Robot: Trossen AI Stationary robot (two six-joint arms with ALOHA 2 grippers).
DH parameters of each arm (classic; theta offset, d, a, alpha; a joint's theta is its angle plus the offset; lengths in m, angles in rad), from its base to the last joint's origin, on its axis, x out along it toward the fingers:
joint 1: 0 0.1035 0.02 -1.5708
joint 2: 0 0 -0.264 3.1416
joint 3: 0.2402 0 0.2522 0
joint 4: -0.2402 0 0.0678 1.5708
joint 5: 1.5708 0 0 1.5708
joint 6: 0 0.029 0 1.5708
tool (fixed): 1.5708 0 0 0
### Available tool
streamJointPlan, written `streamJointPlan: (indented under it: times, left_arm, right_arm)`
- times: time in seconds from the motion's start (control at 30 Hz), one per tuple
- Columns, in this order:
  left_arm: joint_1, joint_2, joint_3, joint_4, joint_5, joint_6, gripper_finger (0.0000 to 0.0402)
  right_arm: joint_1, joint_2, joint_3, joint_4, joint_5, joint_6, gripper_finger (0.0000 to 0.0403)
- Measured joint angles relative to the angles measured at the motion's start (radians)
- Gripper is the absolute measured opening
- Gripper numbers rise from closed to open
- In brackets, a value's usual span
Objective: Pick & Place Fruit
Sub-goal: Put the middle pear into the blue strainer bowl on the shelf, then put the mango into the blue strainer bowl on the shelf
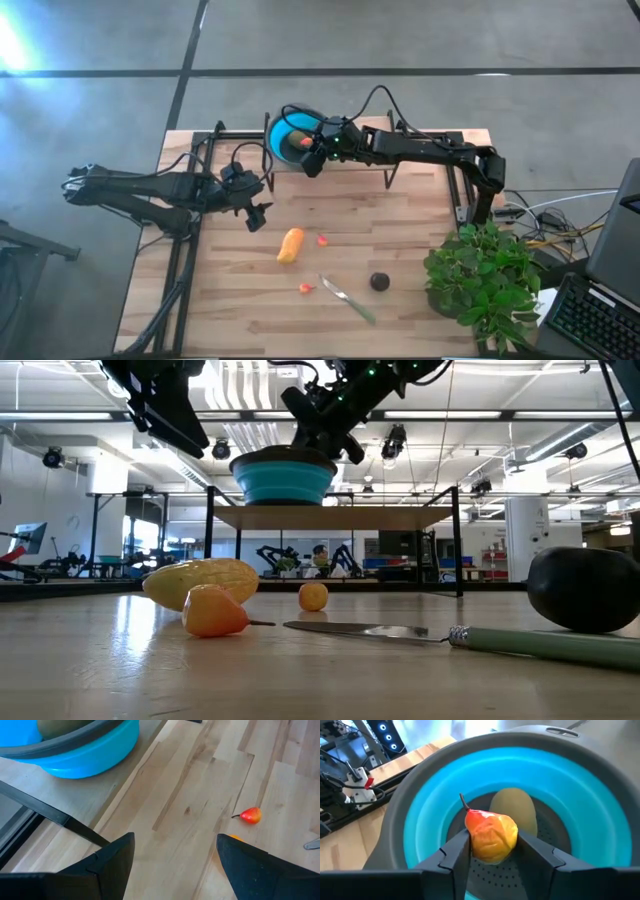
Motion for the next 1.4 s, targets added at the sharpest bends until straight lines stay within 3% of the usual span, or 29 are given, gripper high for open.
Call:
streamJointPlan:
  times: [0.37, 0.6, 1.0, 1.4]
  left_arm:
    - [0.000, 0.000, 0.000, 0.000, 0.000, -0.006, 0.0286]
    - [0.000, 0.000, 0.002, 0.000, 0.009, -0.031, 0.0286]
    - [-0.001, 0.000, 0.033, 0.000, 0.088, -0.060, 0.0286]
    - [-0.012, 0.001, 0.036, -0.016, 0.152, -0.136, 0.0286]
  right_arm:
    - [0.000, 0.000, 0.000, 0.000, 0.000, 0.000, 0.0196]
    - [0.000, -0.016, 0.000, -0.001, -0.003, -0.008, 0.0204]
    - [0.032, -0.166, 0.000, -0.011, -0.001, -0.111, 0.0147]
    - [0.128, -0.278, -0.013, -0.177, 0.000, -0.194, 0.0082]
